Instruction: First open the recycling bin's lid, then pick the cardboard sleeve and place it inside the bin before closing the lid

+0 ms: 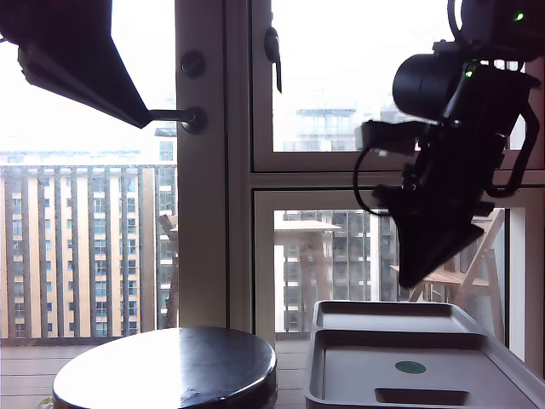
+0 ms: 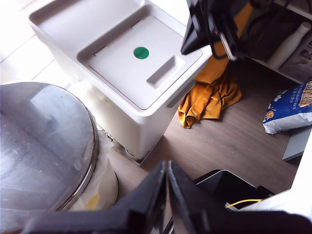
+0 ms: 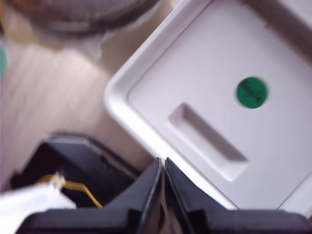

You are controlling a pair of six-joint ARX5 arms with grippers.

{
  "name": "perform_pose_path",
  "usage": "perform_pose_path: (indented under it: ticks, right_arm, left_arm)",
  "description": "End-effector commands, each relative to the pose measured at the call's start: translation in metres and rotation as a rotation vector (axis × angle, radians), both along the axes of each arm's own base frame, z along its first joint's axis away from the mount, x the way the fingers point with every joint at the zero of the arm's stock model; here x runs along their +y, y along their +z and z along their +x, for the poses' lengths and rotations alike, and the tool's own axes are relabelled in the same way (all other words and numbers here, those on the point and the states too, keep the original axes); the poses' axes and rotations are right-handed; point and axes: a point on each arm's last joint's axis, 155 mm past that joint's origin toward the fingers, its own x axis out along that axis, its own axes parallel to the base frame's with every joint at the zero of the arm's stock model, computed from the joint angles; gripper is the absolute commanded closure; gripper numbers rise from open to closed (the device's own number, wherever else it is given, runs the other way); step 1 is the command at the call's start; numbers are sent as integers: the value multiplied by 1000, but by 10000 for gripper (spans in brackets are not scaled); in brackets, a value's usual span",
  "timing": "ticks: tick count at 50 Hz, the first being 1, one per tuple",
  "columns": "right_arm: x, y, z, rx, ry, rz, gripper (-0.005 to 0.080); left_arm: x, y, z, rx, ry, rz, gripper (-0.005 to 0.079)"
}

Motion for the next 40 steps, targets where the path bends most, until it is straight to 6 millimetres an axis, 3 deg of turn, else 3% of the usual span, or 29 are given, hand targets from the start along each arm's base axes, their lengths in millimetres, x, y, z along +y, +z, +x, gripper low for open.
perform_pose_path:
  ticks: [1, 9, 18, 29, 40]
  right_arm:
    - [-6, 27, 15, -84, -70, 43, 765]
    - [-33, 76, 39, -269, -197, 22, 765]
    - [-66, 117, 48, -402, -286, 30, 765]
    - [-113, 152, 45, -556, -398, 64, 765]
    - [-137, 166, 25, -674, -454, 89, 765]
  left_arm:
    - [8, 2, 9, -22, 62, 3, 761]
    - [23, 10, 26, -70, 168, 6, 761]
    - [52, 15, 43, -149, 295, -30, 761]
    - [109, 6, 53, -192, 473, -67, 762]
    - [155, 6, 54, -213, 617, -136, 762]
